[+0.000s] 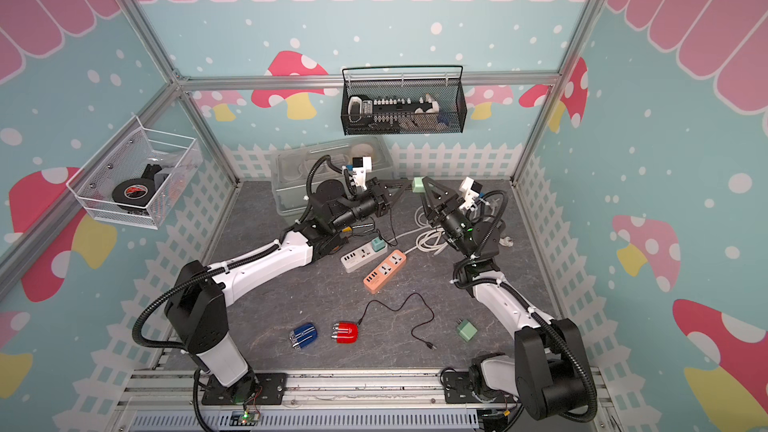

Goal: Charge the electric shaver
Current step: Insert the charging cable into the plug.

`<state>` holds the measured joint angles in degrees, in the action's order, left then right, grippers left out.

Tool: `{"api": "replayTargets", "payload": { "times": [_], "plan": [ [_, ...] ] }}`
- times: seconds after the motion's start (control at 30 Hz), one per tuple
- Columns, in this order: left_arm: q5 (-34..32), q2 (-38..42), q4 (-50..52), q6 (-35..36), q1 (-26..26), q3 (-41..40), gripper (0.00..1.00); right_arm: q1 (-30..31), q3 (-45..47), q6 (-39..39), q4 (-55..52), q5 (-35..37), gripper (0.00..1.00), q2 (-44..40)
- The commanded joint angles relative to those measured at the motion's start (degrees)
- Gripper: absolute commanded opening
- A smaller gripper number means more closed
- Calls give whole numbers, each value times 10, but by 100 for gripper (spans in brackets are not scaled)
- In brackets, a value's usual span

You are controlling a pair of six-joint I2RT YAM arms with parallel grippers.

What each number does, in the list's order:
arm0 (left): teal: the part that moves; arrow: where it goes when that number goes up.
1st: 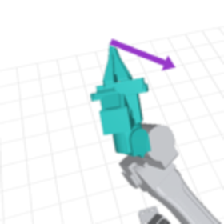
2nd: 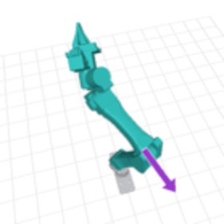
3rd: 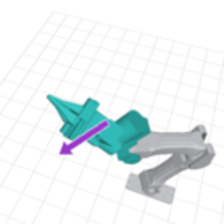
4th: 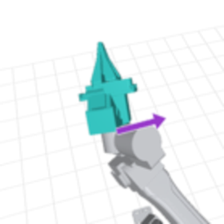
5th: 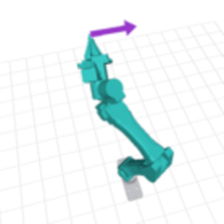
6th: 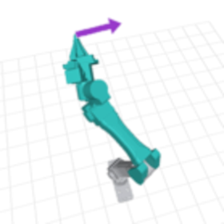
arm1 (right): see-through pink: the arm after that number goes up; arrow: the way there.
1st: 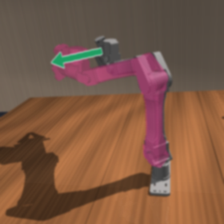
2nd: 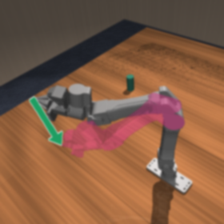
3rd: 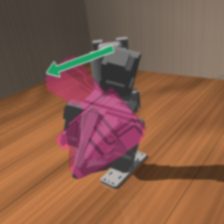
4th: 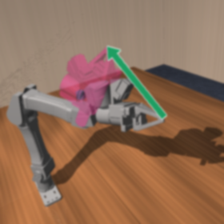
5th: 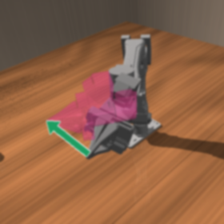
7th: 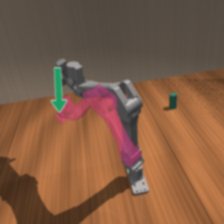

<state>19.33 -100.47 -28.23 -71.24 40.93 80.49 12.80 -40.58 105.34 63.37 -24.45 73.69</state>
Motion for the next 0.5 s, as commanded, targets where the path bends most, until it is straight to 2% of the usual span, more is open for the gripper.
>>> {"api": "replayTargets", "payload": {
  "times": [0.0,0.23,0.47],
  "plan": [
    [56,-37,29,-25,15,23,0,27,-41,31,49,-110,0,7],
    [57,-47,46,-19,28,37,0,30,-44,26,36,-85,0,8],
    [62,-56,82,-4,32,52,0,49,-57,-4,-44,-90,0,-2]
  ]
}}
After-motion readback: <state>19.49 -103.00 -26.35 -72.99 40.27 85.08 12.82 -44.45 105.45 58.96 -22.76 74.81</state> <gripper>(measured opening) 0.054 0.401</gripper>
